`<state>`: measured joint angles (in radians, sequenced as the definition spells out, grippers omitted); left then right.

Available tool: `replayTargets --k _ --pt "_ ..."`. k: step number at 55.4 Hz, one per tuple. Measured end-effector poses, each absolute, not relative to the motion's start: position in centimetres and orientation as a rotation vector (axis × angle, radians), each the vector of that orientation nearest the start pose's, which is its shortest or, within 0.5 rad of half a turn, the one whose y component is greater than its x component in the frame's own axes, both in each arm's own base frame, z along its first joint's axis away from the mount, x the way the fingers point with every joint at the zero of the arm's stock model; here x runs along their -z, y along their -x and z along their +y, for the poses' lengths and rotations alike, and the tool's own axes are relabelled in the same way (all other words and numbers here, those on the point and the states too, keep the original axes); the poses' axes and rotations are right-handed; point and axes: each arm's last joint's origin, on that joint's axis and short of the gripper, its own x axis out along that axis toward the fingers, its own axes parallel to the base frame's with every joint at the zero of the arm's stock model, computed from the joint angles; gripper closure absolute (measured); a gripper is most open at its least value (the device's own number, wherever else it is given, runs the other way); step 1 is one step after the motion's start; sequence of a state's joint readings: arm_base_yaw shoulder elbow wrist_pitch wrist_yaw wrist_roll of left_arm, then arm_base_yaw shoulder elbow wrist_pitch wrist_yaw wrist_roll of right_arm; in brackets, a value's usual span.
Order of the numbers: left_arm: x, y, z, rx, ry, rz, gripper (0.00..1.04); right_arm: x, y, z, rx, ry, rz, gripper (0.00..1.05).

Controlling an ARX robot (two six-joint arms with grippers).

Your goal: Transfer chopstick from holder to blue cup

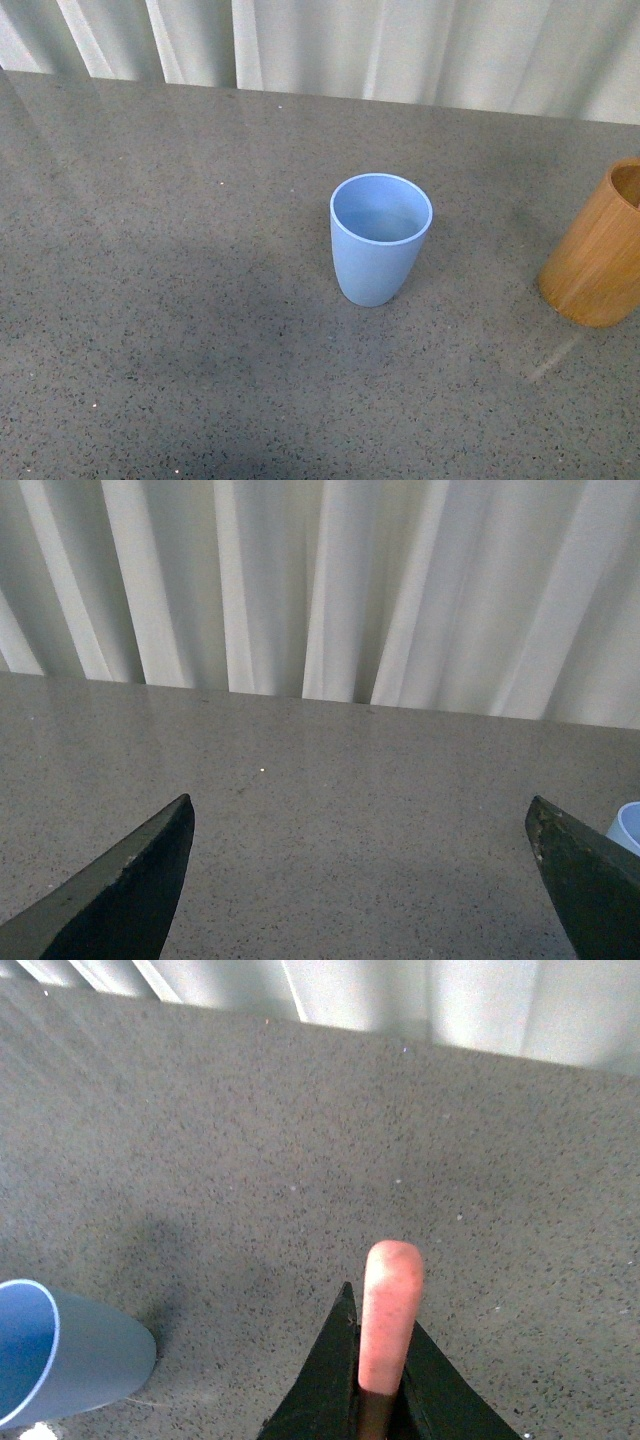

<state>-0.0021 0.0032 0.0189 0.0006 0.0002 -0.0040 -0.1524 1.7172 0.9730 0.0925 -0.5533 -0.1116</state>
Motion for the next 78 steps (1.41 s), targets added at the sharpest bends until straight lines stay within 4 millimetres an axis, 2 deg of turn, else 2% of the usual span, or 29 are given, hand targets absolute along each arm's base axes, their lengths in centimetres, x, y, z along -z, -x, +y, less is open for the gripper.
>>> replayTargets --k 7,9,11,12,16,19,24,35,44,61,74,78 --pt "-17.0 -9.7 0.0 0.002 0.004 -0.016 0.07 -24.8 -34.6 -5.4 -0.376 -0.136 0.446 1.03" --pt "-17.0 -9.7 0.0 0.002 0.004 -0.016 0.07 -26.2 -34.4 -5.6 -0.368 -0.138 0.407 1.03" --pt "-17.0 -9.7 0.0 0.002 0.004 -0.016 0.07 -28.5 -34.1 -5.7 -0.35 -0.143 0.34 1.03" --pt "-17.0 -9.7 0.0 0.002 0.004 -0.016 0.07 -28.9 -34.0 -5.6 -0.348 -0.145 0.327 1.03" --pt "-17.0 -9.7 0.0 0.002 0.004 -0.016 0.07 -31.1 -33.4 -4.7 -0.354 -0.158 0.25 1.03" --pt "-17.0 -9.7 0.0 0.002 0.004 -0.016 0.07 -32.0 -33.1 -2.3 -0.38 -0.179 0.21 1.03" --pt "-17.0 -9.7 0.0 0.002 0.004 -0.016 0.07 -31.4 -33.3 0.9 -0.425 -0.199 0.209 1.03" --pt "-17.0 -9.7 0.0 0.002 0.004 -0.016 0.07 -27.8 -34.5 8.3 -0.507 -0.231 0.298 1.03" --pt "-17.0 -9.7 0.0 0.002 0.004 -0.016 0.07 -25.7 -34.9 11.5 -0.531 -0.246 0.349 1.03" --pt "-17.0 -9.7 0.0 0.002 0.004 -0.016 0.07 -22.3 -35.7 13.8 -0.53 -0.225 0.453 1.03" --pt "-17.0 -9.7 0.0 0.002 0.004 -0.016 0.07 -21.7 -35.5 13.8 -0.516 -0.198 0.462 1.03" --pt "-17.0 -9.7 0.0 0.002 0.004 -0.016 0.07 -21.2 -35.3 13.7 -0.514 -0.181 0.474 0.85"
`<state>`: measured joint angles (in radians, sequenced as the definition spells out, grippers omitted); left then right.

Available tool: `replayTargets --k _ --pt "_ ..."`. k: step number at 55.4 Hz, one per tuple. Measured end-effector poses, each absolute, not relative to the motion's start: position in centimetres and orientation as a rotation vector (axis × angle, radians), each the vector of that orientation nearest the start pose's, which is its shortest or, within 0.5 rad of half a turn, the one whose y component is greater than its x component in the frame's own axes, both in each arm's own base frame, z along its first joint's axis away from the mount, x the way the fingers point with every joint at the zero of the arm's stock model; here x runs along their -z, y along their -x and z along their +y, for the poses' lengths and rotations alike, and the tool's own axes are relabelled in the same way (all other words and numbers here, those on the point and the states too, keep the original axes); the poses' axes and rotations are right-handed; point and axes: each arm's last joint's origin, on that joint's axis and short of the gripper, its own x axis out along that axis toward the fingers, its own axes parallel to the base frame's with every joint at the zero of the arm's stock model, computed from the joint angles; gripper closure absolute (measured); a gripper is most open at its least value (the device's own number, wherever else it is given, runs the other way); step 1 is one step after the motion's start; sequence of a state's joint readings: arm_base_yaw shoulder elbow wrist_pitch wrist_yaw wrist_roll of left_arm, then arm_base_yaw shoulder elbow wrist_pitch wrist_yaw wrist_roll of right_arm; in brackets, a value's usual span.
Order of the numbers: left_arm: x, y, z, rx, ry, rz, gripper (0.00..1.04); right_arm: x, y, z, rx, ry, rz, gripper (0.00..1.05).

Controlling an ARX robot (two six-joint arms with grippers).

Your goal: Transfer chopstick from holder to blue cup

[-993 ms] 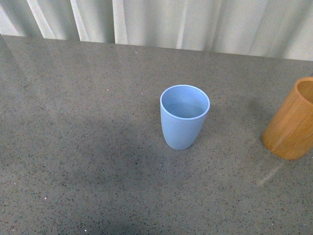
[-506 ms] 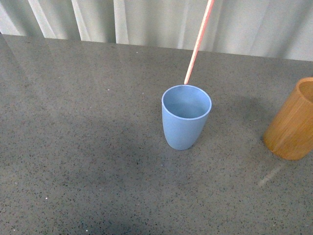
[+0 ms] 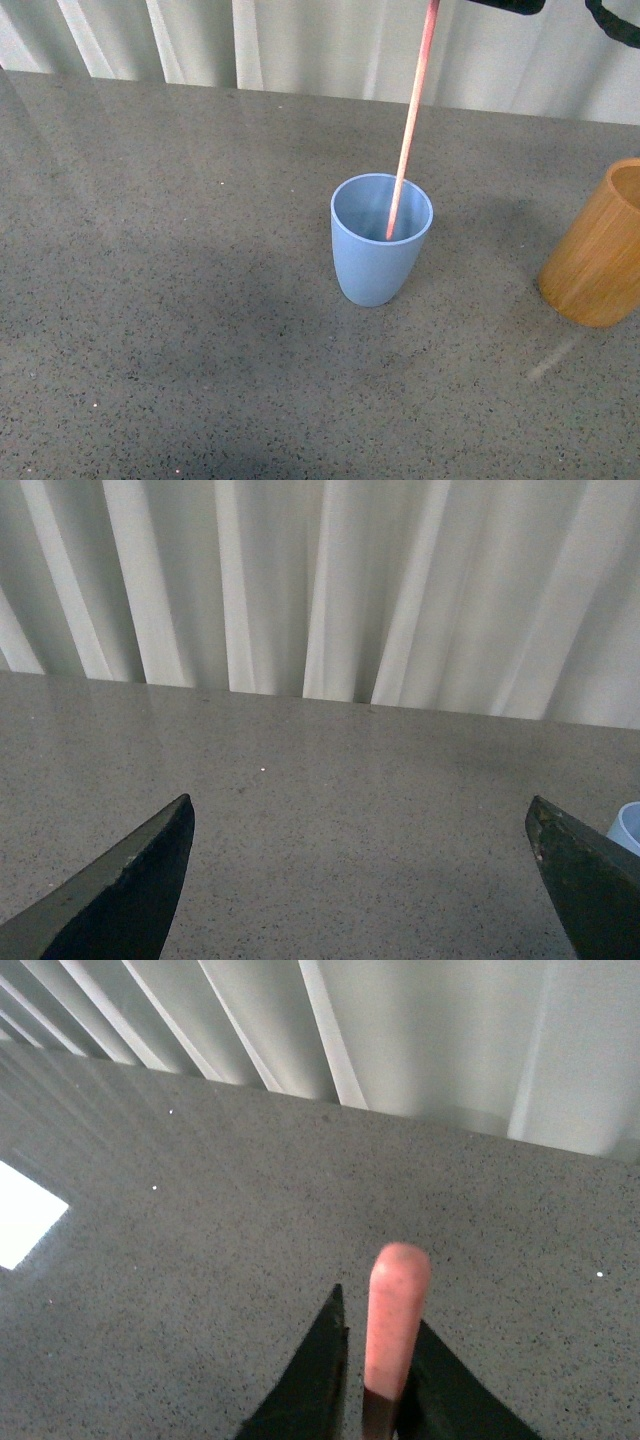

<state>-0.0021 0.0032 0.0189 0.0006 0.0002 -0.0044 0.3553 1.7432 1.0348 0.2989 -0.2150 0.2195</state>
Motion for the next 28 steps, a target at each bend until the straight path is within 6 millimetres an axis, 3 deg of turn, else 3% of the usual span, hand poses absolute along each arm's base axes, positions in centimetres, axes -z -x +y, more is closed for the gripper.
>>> replayTargets --k 12,19,23,28 --pt "-17.0 -9.7 0.0 0.002 0.004 -0.016 0.07 -19.8 -34.7 13.2 -0.502 -0.167 0.498 0.41" --pt "-17.0 -9.7 0.0 0.002 0.004 -0.016 0.07 -21.0 -34.3 12.0 -0.455 -0.168 0.423 0.17" --pt "-17.0 -9.7 0.0 0.002 0.004 -0.016 0.07 -22.1 -33.2 10.8 -0.234 -0.084 0.188 0.27" --pt "-17.0 -9.7 0.0 0.001 0.004 -0.016 0.07 -22.7 -31.0 8.6 -0.049 -0.049 0.018 0.41"
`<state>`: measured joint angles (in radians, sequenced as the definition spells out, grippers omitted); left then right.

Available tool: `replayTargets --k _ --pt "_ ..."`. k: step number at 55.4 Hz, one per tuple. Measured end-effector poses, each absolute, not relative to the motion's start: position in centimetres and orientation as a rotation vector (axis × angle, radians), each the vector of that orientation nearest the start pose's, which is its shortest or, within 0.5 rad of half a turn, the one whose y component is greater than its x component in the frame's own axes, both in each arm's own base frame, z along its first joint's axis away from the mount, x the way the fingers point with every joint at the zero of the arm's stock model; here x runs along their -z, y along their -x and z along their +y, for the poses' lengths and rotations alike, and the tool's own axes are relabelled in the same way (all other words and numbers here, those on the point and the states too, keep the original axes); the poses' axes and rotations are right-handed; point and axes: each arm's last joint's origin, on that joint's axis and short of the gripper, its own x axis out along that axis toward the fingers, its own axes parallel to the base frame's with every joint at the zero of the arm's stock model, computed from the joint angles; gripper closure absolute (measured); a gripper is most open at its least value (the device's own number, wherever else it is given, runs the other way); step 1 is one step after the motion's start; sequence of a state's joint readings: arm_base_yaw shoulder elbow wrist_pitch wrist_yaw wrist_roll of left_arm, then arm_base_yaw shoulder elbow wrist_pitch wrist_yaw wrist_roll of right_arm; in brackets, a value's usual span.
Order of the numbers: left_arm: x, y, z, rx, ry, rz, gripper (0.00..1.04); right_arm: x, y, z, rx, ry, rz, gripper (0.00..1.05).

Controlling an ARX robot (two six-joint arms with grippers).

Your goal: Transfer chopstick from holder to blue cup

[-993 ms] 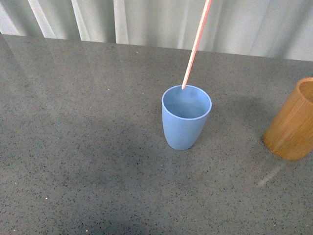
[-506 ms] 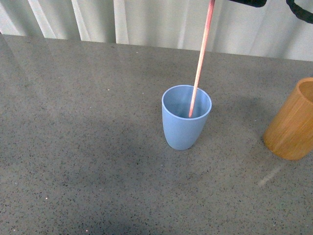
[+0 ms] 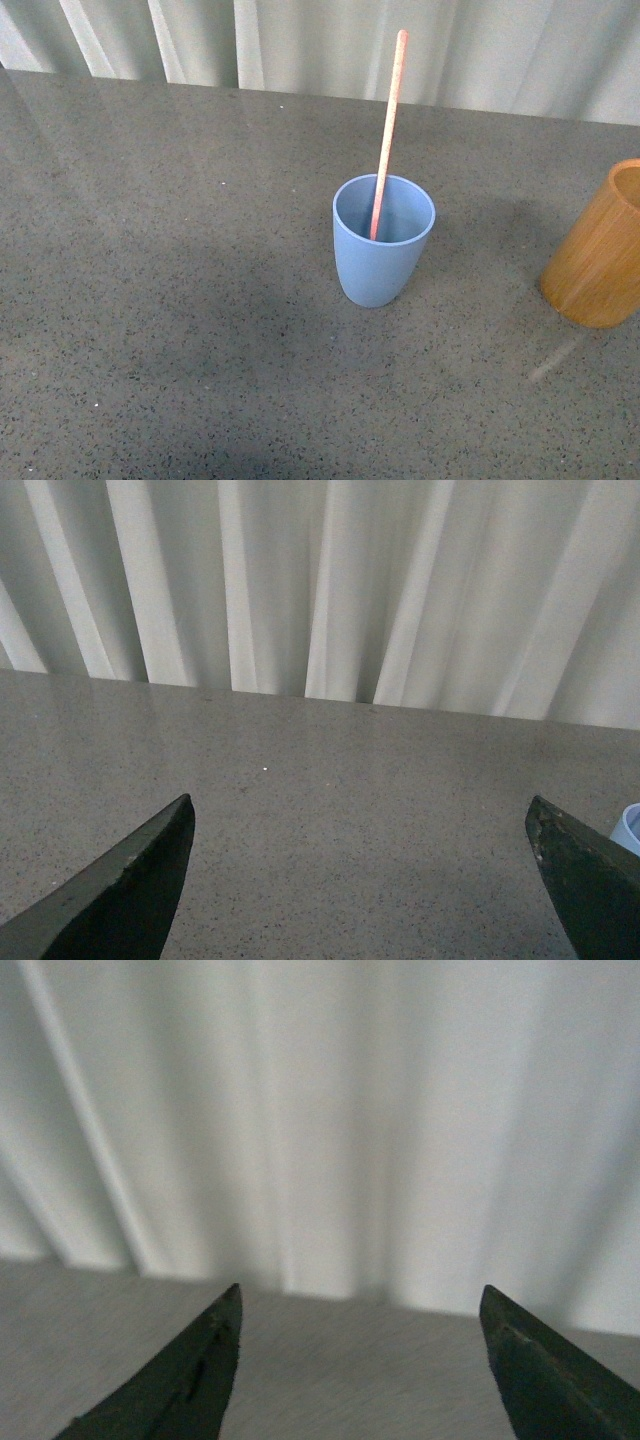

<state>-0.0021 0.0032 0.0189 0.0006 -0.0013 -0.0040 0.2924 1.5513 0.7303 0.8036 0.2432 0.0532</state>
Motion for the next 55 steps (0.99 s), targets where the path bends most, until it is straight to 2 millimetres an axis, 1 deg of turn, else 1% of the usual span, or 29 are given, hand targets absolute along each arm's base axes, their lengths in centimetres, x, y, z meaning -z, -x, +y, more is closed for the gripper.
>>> replayTargets --k 2,5,9,13,14,15,18,30,42,46,49,52,55 --pt "-17.0 -9.7 0.0 0.002 0.004 -0.016 0.07 -22.7 -30.1 7.9 -0.026 -0.045 -0.011 0.46" --pt "-17.0 -9.7 0.0 0.002 0.004 -0.016 0.07 -22.3 -28.6 6.6 -0.004 -0.032 -0.029 0.57" --pt "-17.0 -9.7 0.0 0.003 0.004 -0.016 0.07 -21.4 -27.3 5.6 -0.002 -0.017 -0.015 0.67" --pt "-17.0 -9.7 0.0 0.002 0.004 -0.016 0.07 -19.9 -25.2 4.5 -0.006 -0.003 0.016 0.85" --pt "-17.0 -9.7 0.0 0.002 0.004 -0.016 0.07 -19.8 -25.0 4.4 -0.008 -0.002 0.017 0.87" --pt "-17.0 -9.7 0.0 0.002 0.004 -0.016 0.07 -19.6 -24.4 4.1 -0.008 0.0 0.019 0.92" --pt "-17.0 -9.7 0.0 0.002 0.004 -0.016 0.07 -19.3 -23.4 3.6 -0.013 0.0 0.015 1.03" --pt "-17.0 -9.7 0.0 0.002 0.004 -0.016 0.07 -18.4 -20.4 2.2 -0.001 0.002 0.01 1.04" --pt "-17.0 -9.7 0.0 0.002 0.004 -0.016 0.07 -17.6 -17.6 1.2 -0.004 0.001 0.012 1.04" --pt "-17.0 -9.7 0.0 0.002 0.004 -0.016 0.07 -17.4 -16.9 0.5 -0.023 0.001 0.013 1.04" --pt "-17.0 -9.7 0.0 0.002 0.004 -0.016 0.07 -17.3 -16.4 0.1 -0.003 0.001 0.013 1.04" --pt "-17.0 -9.7 0.0 0.002 0.004 -0.016 0.07 -16.9 -15.9 0.0 0.002 0.001 -0.007 1.04" --pt "-17.0 -9.7 0.0 0.002 0.004 -0.017 0.07 -16.3 -15.4 0.0 -0.003 0.001 0.013 1.04"
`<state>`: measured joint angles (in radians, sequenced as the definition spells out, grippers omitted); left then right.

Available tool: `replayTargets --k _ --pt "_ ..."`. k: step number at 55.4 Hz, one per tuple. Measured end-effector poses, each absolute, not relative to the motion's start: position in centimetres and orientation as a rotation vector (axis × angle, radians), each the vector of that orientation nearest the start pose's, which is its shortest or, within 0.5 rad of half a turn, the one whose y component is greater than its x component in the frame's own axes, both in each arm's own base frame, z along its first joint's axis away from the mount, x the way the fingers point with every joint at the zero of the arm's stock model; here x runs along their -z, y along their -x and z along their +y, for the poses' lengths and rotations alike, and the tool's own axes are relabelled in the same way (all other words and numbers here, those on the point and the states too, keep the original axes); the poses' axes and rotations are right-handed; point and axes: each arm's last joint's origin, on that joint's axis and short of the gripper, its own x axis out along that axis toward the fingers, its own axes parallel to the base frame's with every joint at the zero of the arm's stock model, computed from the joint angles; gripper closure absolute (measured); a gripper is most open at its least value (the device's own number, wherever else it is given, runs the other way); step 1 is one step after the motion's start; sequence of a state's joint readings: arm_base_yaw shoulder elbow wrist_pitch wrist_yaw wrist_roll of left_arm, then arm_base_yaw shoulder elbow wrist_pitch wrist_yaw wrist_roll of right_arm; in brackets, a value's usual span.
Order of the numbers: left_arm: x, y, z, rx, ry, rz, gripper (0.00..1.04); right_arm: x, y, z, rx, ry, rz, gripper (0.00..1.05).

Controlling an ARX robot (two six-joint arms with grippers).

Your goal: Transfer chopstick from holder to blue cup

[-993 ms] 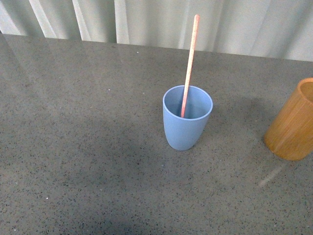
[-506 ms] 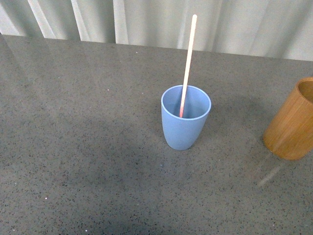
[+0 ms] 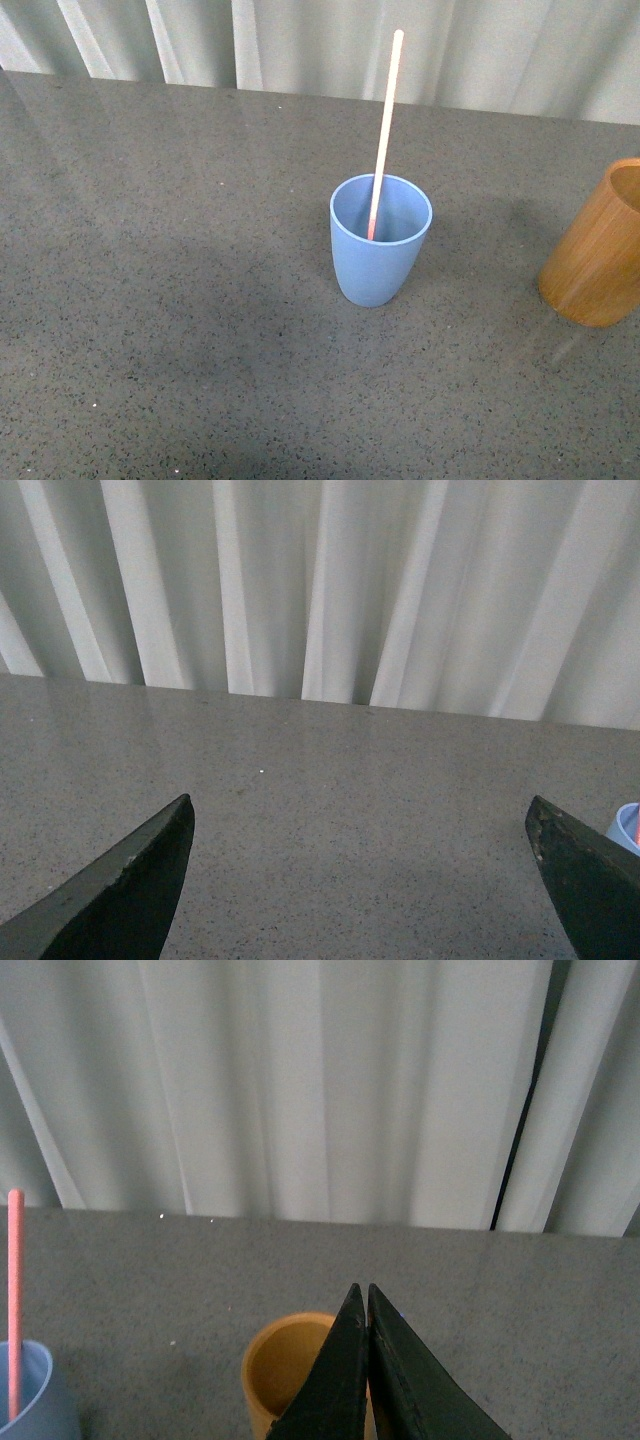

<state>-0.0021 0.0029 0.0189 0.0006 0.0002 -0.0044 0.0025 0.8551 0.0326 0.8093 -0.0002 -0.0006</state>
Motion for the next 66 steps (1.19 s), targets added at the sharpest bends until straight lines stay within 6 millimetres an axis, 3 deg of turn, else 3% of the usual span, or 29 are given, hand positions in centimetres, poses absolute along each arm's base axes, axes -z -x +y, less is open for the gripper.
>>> replayTargets --k 29,66 --pt "-17.0 -9.7 0.0 0.002 0.004 -0.016 0.07 -17.4 -12.3 0.0 -0.003 0.001 -0.023 1.04" --pt "-17.0 -9.7 0.0 0.002 0.004 -0.016 0.07 -17.4 -10.8 0.0 -0.003 0.0 -0.025 1.04"
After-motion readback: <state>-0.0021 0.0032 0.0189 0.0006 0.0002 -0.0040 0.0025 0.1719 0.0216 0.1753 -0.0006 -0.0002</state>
